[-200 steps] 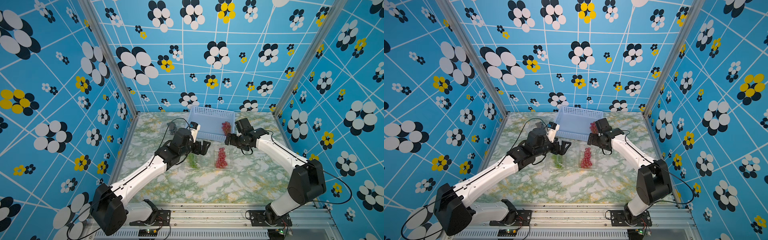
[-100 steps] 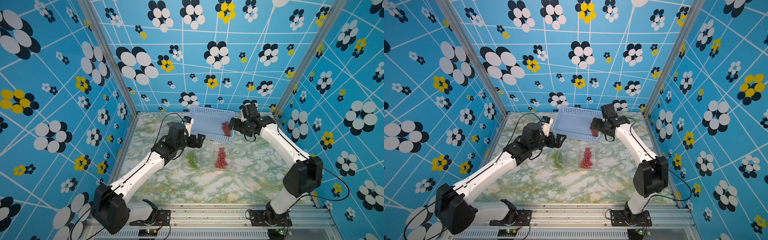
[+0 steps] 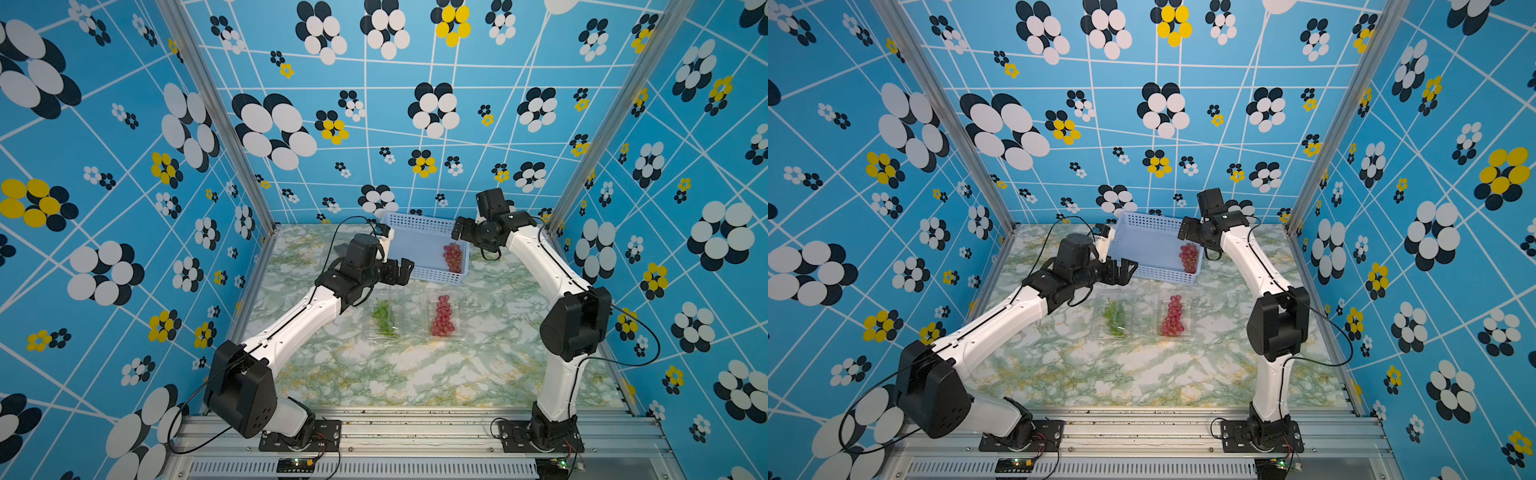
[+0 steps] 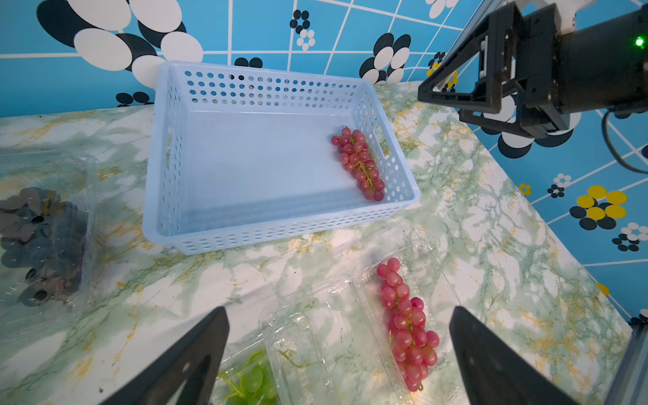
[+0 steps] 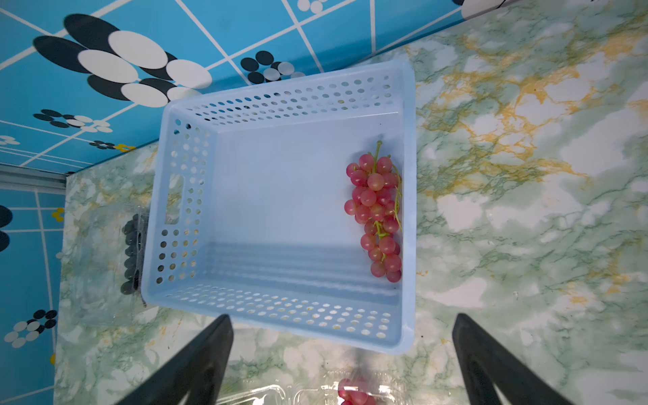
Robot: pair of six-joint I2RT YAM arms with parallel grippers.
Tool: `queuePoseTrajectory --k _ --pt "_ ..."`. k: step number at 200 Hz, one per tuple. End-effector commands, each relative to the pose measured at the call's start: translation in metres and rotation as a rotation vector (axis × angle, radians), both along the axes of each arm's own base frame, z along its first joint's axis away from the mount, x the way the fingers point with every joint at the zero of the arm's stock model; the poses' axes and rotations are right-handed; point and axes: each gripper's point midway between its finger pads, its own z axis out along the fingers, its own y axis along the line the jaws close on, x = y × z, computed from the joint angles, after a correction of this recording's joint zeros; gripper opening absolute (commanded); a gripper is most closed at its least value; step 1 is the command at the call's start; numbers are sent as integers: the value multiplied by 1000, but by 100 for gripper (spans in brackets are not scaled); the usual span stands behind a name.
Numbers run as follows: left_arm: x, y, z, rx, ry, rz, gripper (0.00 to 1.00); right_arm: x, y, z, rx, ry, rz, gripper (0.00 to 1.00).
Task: Pack grapes into containers
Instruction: Adjust the grape in the packing box.
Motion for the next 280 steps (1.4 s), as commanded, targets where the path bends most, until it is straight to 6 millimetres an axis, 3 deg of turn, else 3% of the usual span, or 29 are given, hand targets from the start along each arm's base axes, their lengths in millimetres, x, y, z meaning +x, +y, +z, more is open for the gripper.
queuePoseTrajectory --k 1,17,21,69,108,144,199,280 --pt "13 2 4 24 -23 5 99 9 -2 -19 -22 57 9 99" --pt "19 1 1 26 -14 3 100 19 3 -27 -24 73 18 99" --pt "20 1 0 26 -11 2 100 23 4 -41 -30 102 19 99" --pt "35 0 -4 1 1 6 99 48 19 -84 -10 172 45 99" --pt "42 -3 -16 -18 31 1 100 62 23 -103 -74 181 54 99" --pt "45 -4 -22 -25 42 -2 100 63 15 -116 -194 186 35 99" --pt "44 -3 -23 -36 46 -2 100 61 28 -138 -272 194 57 99" --pt "46 0 -23 -41 45 -1 99 55 26 -160 -392 215 41 99"
